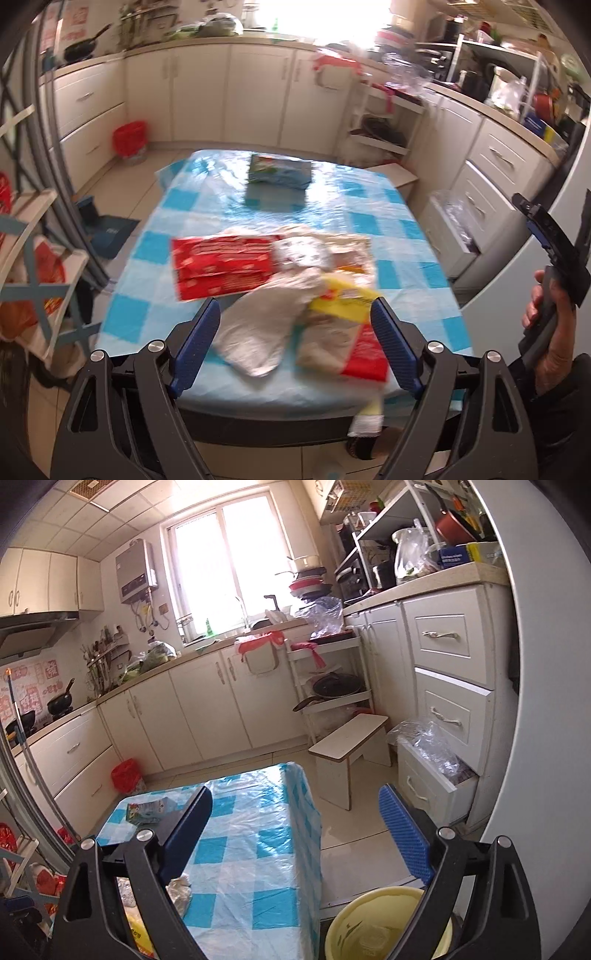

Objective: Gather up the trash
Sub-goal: 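Move both tools back over the table toward the remaining trash, then grasp the silver blister pack with the right tool while the left tool grasps a paper strip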

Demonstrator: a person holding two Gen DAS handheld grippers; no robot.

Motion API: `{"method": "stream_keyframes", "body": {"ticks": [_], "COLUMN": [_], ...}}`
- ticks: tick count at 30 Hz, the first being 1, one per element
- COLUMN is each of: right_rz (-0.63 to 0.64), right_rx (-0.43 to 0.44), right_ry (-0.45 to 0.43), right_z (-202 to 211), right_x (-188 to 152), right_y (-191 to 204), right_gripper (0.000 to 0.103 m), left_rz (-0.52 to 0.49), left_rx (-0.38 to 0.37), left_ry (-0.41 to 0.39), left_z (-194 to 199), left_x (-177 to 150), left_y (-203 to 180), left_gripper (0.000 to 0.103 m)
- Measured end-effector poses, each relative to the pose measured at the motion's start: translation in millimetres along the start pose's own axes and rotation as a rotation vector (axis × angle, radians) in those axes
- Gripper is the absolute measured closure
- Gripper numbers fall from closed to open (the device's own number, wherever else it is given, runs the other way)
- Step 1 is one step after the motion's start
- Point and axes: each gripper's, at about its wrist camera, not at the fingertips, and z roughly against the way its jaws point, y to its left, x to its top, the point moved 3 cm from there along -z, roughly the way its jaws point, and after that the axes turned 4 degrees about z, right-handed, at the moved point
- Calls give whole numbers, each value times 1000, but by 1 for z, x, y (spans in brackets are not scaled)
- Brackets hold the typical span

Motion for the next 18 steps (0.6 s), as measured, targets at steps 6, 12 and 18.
{"method": "stream_keyframes", "body": {"ticks": [6,12,18], "right_rz": [107,211,328], "right_rx": [103,208,398], "right_ry": [61,148,255], "right_z": [-7,-14,-31], "right_x": [-13,-36,-55], "right_y": [47,85,137], "right_gripper": [15,15,12], "left_rz": [31,57,134], "left_rx": [19,38,50], "left_ry": [19,18,20], "left_z": [-4,-9,-22], "left_x": [-15,-15,1], "left_y": [29,41,75], "left_gripper": [23,23,23]}}
